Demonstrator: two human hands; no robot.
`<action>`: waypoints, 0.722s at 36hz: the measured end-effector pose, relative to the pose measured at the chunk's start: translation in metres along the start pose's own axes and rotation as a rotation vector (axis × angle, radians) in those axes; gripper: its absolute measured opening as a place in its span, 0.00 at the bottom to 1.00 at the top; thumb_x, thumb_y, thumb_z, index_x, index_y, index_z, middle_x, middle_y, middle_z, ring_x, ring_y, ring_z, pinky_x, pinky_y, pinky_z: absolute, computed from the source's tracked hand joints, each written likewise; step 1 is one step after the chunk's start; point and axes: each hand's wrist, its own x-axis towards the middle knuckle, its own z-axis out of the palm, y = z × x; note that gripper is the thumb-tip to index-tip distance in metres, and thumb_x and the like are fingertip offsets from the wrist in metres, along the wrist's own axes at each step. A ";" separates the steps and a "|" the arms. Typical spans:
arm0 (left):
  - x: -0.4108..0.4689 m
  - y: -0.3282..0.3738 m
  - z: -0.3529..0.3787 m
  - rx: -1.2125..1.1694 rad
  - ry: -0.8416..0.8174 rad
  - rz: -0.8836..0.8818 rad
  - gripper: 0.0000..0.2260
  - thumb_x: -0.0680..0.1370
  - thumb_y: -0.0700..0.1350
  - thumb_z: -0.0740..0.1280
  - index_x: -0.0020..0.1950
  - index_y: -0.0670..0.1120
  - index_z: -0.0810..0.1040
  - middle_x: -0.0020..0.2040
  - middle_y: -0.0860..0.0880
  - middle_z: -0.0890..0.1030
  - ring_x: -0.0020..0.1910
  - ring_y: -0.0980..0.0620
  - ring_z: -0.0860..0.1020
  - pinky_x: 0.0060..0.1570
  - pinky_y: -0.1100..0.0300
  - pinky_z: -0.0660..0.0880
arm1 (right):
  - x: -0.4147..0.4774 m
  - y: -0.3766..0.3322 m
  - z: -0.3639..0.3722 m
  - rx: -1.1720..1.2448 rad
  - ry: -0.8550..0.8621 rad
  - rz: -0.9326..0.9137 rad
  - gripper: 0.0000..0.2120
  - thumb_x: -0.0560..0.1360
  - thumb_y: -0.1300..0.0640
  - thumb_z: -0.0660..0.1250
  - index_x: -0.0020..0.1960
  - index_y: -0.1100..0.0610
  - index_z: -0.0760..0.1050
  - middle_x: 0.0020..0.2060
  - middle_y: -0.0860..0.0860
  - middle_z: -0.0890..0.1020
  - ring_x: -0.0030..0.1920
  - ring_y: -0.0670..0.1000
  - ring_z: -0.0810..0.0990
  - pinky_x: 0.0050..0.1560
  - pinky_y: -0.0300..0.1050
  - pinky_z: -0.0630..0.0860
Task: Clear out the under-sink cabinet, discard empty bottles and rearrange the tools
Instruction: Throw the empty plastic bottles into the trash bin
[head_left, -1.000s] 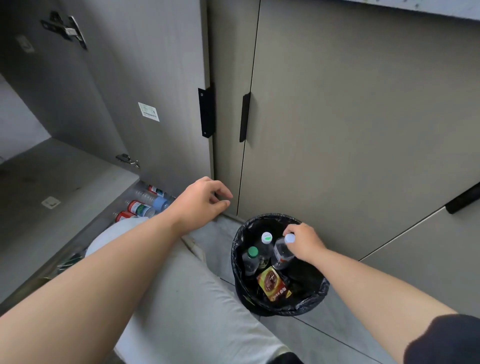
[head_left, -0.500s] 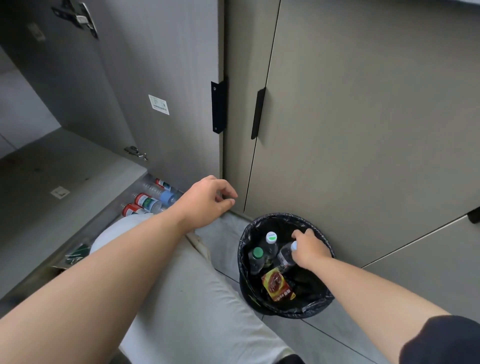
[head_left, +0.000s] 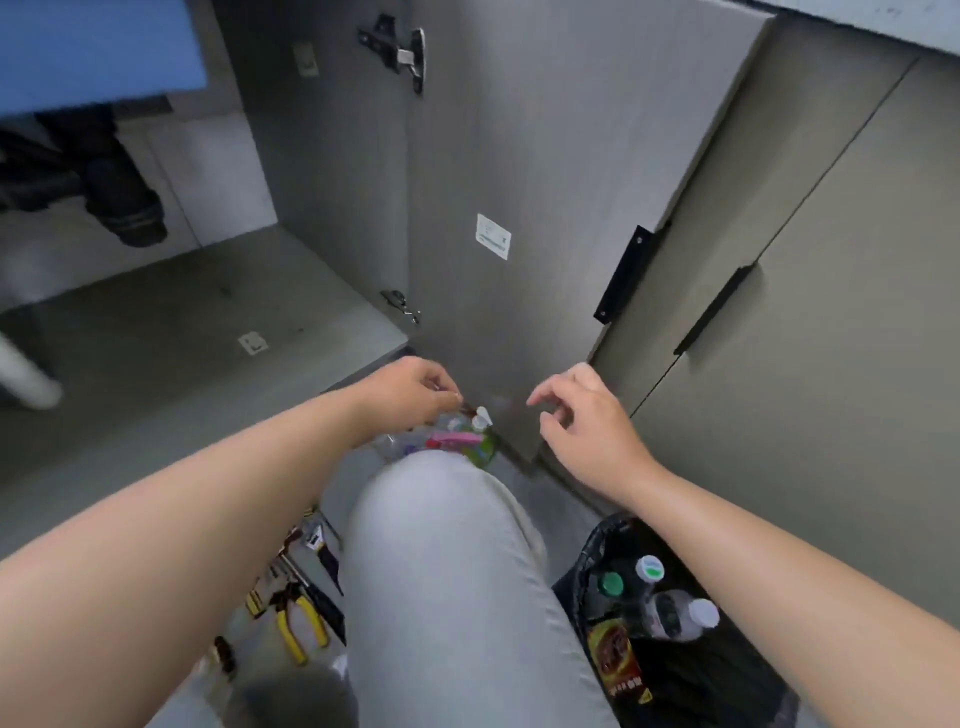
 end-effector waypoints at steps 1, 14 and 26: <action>0.001 -0.019 -0.010 -0.020 0.008 -0.051 0.07 0.81 0.48 0.68 0.53 0.47 0.83 0.48 0.46 0.85 0.43 0.51 0.82 0.38 0.63 0.75 | 0.014 -0.006 0.007 -0.008 -0.061 -0.008 0.09 0.76 0.59 0.65 0.51 0.47 0.78 0.48 0.43 0.71 0.44 0.43 0.77 0.49 0.39 0.74; 0.039 -0.220 -0.057 -0.237 -0.008 -0.490 0.07 0.81 0.47 0.69 0.51 0.43 0.81 0.48 0.44 0.83 0.46 0.46 0.84 0.35 0.58 0.75 | 0.177 -0.032 0.193 -0.166 -0.814 0.173 0.12 0.78 0.58 0.66 0.60 0.57 0.80 0.56 0.55 0.84 0.53 0.53 0.82 0.52 0.41 0.78; 0.094 -0.290 -0.019 -0.672 0.154 -0.594 0.08 0.81 0.41 0.66 0.56 0.40 0.83 0.47 0.44 0.83 0.37 0.54 0.81 0.33 0.65 0.72 | 0.246 -0.003 0.358 -0.530 -0.971 0.215 0.27 0.79 0.47 0.67 0.70 0.64 0.70 0.65 0.61 0.78 0.64 0.60 0.78 0.48 0.44 0.74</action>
